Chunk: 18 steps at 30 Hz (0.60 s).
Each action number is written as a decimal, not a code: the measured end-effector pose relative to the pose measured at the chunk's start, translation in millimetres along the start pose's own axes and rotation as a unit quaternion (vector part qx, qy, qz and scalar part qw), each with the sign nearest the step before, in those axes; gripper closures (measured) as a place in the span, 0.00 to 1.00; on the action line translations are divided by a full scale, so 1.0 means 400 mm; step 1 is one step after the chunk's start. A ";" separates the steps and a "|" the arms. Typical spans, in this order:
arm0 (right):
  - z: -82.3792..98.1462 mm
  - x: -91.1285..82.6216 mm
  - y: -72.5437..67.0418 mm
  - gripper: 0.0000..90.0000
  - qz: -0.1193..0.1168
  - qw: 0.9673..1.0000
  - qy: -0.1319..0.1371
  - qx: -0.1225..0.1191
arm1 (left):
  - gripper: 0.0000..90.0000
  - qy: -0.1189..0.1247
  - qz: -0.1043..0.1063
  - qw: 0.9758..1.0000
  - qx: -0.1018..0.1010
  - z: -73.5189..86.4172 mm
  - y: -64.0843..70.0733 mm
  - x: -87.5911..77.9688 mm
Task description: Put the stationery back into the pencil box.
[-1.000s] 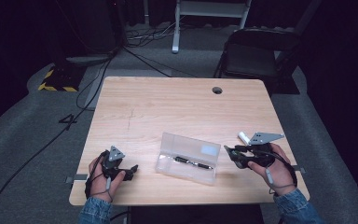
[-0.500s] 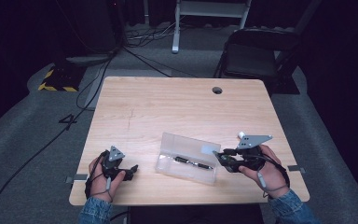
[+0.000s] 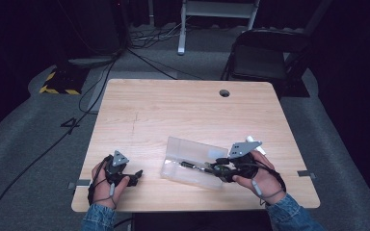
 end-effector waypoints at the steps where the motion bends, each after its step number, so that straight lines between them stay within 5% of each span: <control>1: 0.000 0.006 -0.002 0.60 -0.003 1.000 -0.001 -0.002 | 0.16 0.000 0.000 1.000 0.000 0.000 0.000 0.000; 18: 0.014 0.094 -0.017 0.60 -0.024 0.999 -0.018 -0.038 | 0.16 0.000 0.000 1.000 0.000 0.000 0.000 0.000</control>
Point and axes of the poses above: each handheld gripper's, and its own axes: x roughly forward along the jaws, z roughly out of its underside, y roughly to its right, the point moved 7 cm from there along x, roughly forward along the jaws, and after that the axes turned 15 degrees about y, right-handed, at the moved point
